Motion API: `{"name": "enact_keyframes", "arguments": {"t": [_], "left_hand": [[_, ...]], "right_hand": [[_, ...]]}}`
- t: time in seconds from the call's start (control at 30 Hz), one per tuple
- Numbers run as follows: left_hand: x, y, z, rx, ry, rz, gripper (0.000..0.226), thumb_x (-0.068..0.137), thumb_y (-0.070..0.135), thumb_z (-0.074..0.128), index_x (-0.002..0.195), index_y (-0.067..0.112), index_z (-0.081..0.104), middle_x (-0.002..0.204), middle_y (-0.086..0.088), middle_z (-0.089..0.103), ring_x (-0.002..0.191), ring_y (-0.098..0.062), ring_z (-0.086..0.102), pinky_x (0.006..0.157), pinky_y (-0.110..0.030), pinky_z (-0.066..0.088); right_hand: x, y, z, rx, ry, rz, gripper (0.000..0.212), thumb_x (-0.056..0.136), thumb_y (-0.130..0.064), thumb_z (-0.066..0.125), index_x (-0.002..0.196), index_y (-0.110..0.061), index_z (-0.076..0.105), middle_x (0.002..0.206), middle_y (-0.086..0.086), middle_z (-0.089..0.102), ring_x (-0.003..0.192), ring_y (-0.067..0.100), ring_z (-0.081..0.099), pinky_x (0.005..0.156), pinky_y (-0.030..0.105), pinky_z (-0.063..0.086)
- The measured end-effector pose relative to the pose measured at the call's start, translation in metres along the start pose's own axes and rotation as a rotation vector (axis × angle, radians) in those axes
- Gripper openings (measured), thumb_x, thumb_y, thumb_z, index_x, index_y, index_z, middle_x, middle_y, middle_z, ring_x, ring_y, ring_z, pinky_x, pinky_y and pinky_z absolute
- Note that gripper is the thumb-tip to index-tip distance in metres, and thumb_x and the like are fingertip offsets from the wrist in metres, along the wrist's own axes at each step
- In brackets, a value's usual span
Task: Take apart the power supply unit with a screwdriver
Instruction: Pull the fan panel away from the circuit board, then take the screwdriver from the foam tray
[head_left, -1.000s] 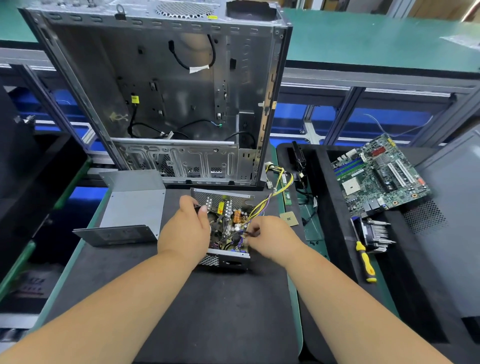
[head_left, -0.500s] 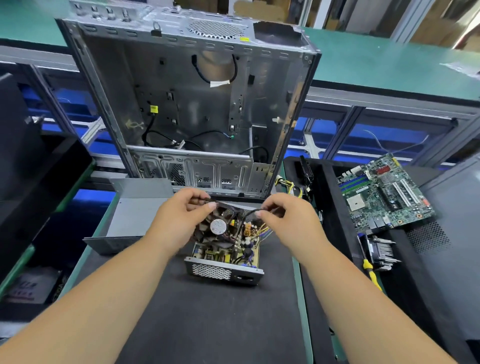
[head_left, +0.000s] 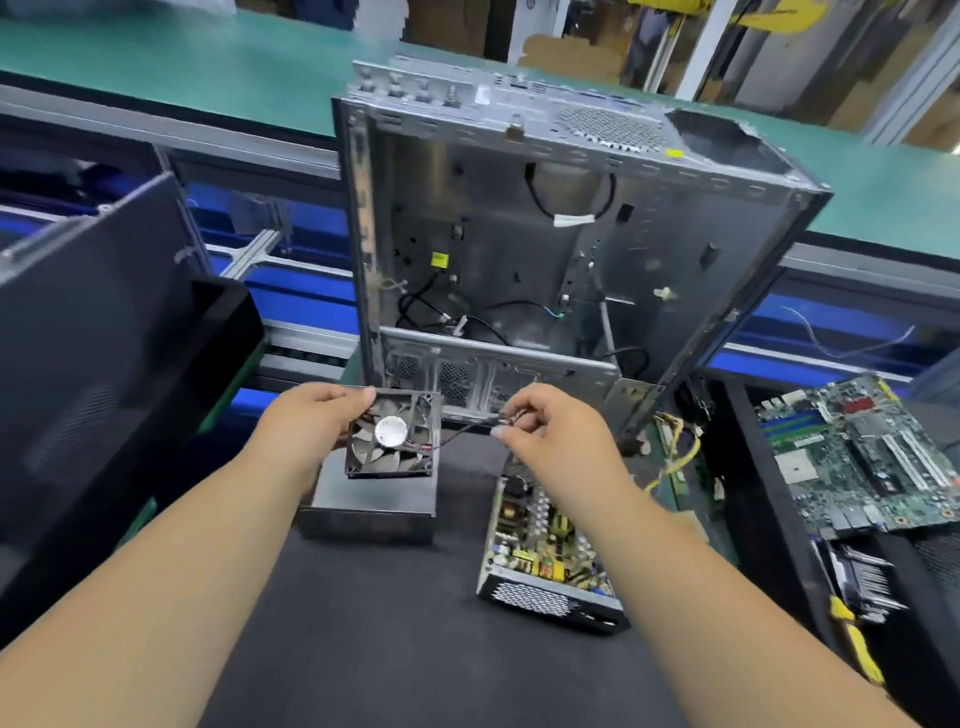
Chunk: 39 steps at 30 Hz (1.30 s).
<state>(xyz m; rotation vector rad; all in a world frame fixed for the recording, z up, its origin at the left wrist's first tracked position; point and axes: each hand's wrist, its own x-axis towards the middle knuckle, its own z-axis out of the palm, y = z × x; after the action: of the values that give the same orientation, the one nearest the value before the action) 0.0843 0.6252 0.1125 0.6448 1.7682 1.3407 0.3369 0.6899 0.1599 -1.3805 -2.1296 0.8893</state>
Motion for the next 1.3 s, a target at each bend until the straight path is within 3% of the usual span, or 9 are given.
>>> {"name": "enact_keyframes", "arguments": {"t": [0.1, 0.27, 0.6, 0.7, 0.77, 0.87, 1.03, 1.17, 1.3], "left_hand": [[0.016, -0.015, -0.023, 0.1, 0.021, -0.085, 0.032, 0.064, 0.044, 0.082, 0.066, 0.017, 0.067, 0.069, -0.001, 0.066, 0.072, -0.024, 0.059, 0.079, -0.038, 0.051], [0.035, -0.041, -0.035, 0.194, -0.023, -0.182, 0.041, 0.056, 0.05, 0.08, 0.073, 0.015, 0.067, 0.089, -0.008, 0.073, 0.085, -0.029, 0.065, 0.095, -0.052, 0.053], [0.05, -0.06, -0.019, 0.205, -0.101, -0.174, 0.023, 0.084, 0.03, 0.074, 0.08, 0.008, 0.069, 0.098, -0.013, 0.072, 0.098, -0.034, 0.068, 0.095, -0.049, 0.053], [0.043, -0.053, -0.019, 0.341, -0.086, -0.101, 0.021, 0.088, 0.03, 0.069, 0.072, 0.017, 0.065, 0.089, -0.011, 0.073, 0.088, -0.034, 0.069, 0.09, -0.047, 0.056], [0.034, -0.045, -0.019, 0.428, -0.06, -0.031, 0.014, 0.088, 0.033, 0.067, 0.078, 0.024, 0.065, 0.088, 0.002, 0.07, 0.086, -0.022, 0.066, 0.084, -0.036, 0.053], [0.015, -0.027, -0.009, 0.397, -0.072, 0.048, 0.004, 0.088, 0.029, 0.067, 0.091, 0.029, 0.067, 0.092, 0.008, 0.068, 0.08, -0.01, 0.063, 0.068, -0.024, 0.045], [-0.026, -0.003, 0.03, 0.4, -0.223, 0.246, 0.014, 0.088, 0.021, 0.066, 0.085, 0.034, 0.067, 0.081, 0.005, 0.066, 0.059, -0.001, 0.055, 0.053, -0.017, 0.045], [-0.056, 0.006, 0.066, 0.444, -0.355, 0.413, 0.019, 0.089, 0.013, 0.066, 0.09, 0.032, 0.067, 0.088, 0.008, 0.063, 0.067, 0.004, 0.054, 0.06, -0.008, 0.043], [-0.082, 0.009, 0.104, 0.451, -0.417, 0.45, 0.024, 0.09, 0.009, 0.066, 0.09, 0.033, 0.066, 0.093, 0.006, 0.062, 0.077, 0.003, 0.057, 0.067, -0.005, 0.043]], "right_hand": [[0.012, -0.014, 0.03, -0.151, -0.078, 0.004, 0.013, 0.089, -0.026, 0.072, 0.093, -0.027, 0.06, 0.073, -0.009, 0.058, 0.07, 0.012, 0.059, 0.068, 0.029, 0.05], [0.022, -0.017, 0.063, -0.301, -0.2, 0.036, 0.012, 0.09, -0.024, 0.069, 0.097, -0.024, 0.059, 0.082, -0.008, 0.055, 0.085, 0.018, 0.055, 0.072, 0.029, 0.044], [0.019, -0.012, 0.075, -0.372, -0.194, 0.176, 0.021, 0.092, -0.021, 0.065, 0.112, -0.019, 0.06, 0.098, -0.001, 0.065, 0.097, 0.023, 0.061, 0.079, 0.032, 0.048], [0.014, -0.011, 0.071, -0.359, -0.17, 0.211, 0.025, 0.093, -0.02, 0.065, 0.118, -0.019, 0.06, 0.112, 0.001, 0.065, 0.099, 0.021, 0.061, 0.084, 0.031, 0.049], [0.01, -0.009, 0.066, -0.335, -0.13, 0.213, 0.025, 0.093, -0.02, 0.065, 0.118, -0.02, 0.062, 0.116, -0.002, 0.062, 0.097, 0.018, 0.061, 0.084, 0.028, 0.047], [0.001, -0.003, 0.05, -0.298, -0.051, 0.206, 0.023, 0.091, -0.02, 0.067, 0.114, -0.023, 0.065, 0.109, -0.007, 0.06, 0.1, 0.016, 0.059, 0.081, 0.024, 0.04], [-0.021, 0.016, 0.01, -0.227, 0.085, 0.191, 0.017, 0.092, -0.019, 0.065, 0.106, -0.03, 0.065, 0.106, -0.012, 0.06, 0.09, 0.01, 0.058, 0.079, 0.026, 0.044], [-0.038, 0.044, -0.03, -0.147, 0.173, 0.233, 0.014, 0.092, -0.021, 0.065, 0.098, -0.034, 0.063, 0.1, -0.016, 0.063, 0.088, 0.008, 0.06, 0.081, 0.03, 0.05], [-0.059, 0.084, -0.072, -0.102, 0.247, 0.282, 0.011, 0.092, -0.019, 0.065, 0.094, -0.03, 0.064, 0.093, -0.014, 0.063, 0.08, 0.004, 0.056, 0.074, 0.027, 0.044]]}}
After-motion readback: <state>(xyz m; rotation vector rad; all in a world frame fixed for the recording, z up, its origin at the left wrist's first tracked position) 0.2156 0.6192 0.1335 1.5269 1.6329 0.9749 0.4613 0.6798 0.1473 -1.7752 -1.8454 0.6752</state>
